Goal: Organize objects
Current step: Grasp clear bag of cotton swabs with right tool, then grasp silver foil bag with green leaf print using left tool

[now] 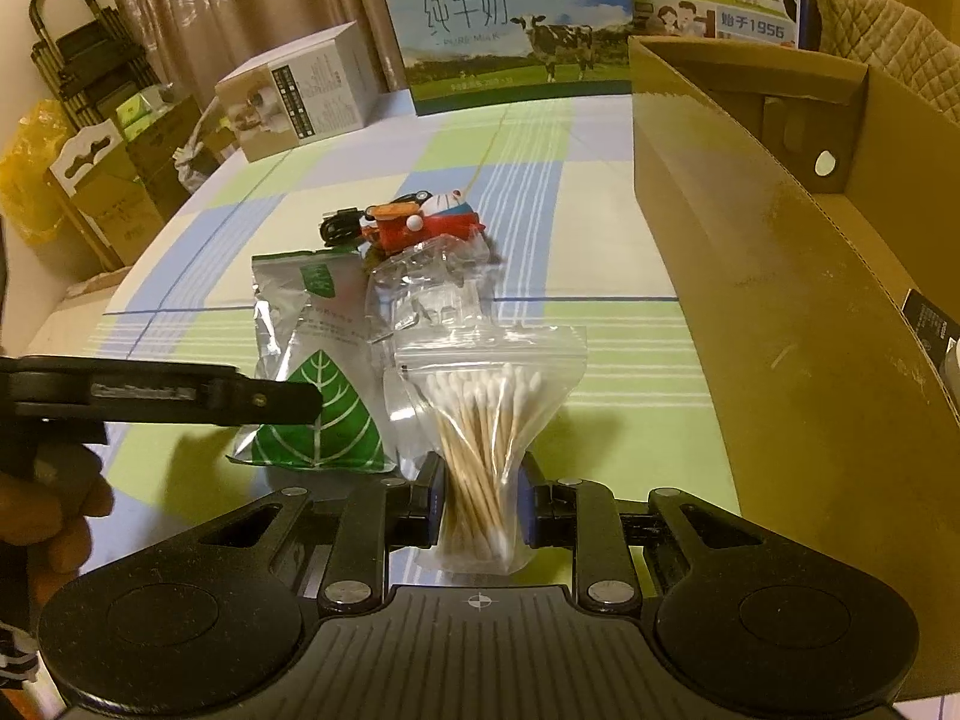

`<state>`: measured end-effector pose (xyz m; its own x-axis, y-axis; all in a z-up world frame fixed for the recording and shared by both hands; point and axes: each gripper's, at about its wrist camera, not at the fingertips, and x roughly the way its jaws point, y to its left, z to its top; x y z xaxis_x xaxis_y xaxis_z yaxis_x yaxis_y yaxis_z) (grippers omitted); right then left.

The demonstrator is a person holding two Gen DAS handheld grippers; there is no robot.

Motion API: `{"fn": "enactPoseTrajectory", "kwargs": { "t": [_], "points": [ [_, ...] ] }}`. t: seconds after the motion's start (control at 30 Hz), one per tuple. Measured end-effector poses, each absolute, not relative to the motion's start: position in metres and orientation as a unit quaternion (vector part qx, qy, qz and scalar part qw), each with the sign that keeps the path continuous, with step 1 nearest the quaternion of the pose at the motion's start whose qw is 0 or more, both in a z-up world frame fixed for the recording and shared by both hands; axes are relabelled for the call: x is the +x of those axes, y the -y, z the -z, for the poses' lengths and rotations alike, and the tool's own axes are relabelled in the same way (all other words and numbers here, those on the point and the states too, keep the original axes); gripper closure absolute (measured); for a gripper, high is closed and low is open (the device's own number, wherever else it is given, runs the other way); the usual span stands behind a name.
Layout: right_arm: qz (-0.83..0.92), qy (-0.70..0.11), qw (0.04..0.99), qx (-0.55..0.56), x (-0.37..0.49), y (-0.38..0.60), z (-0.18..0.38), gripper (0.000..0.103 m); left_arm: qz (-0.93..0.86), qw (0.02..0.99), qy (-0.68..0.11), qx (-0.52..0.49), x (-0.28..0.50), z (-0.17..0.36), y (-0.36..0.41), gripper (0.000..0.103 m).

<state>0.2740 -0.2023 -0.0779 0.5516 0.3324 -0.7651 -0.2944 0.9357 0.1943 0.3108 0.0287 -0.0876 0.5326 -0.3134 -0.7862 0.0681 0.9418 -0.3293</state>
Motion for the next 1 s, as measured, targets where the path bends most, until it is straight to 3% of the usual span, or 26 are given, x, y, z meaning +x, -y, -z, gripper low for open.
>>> {"fn": "enactPoseTrajectory", "kwargs": {
  "t": [0.17,0.23,0.3,0.43,0.87,0.97,1.0],
  "points": [
    [-0.182,-0.439,0.879,0.024,0.276,0.202,0.078,0.082,0.114,0.862,-0.477,-0.126,0.32,0.097,-0.022,0.035],
    [-0.183,-0.438,0.88,0.024,0.275,0.201,0.078,0.082,0.126,0.858,-0.479,-0.136,0.321,0.097,-0.023,0.052],
    [-0.182,-0.438,0.88,0.026,0.274,0.202,0.077,0.082,0.134,0.852,-0.483,-0.153,0.321,0.098,-0.025,0.061],
    [-0.187,-0.436,0.88,0.031,0.27,0.201,0.074,0.082,0.136,0.848,-0.488,-0.152,0.313,0.092,-0.031,0.072],
    [-0.227,-0.422,0.877,0.03,0.254,0.169,0.06,0.082,0.114,0.841,-0.519,-0.099,0.235,0.062,-0.081,0.081],
    [-0.224,-0.422,0.878,0.031,0.257,0.169,0.062,0.082,0.1,0.851,-0.505,-0.106,0.239,0.054,-0.086,0.07],
    [-0.222,-0.422,0.878,0.031,0.258,0.17,0.063,0.082,0.097,0.853,-0.501,-0.106,0.243,0.053,-0.085,0.059]
  ]
}}
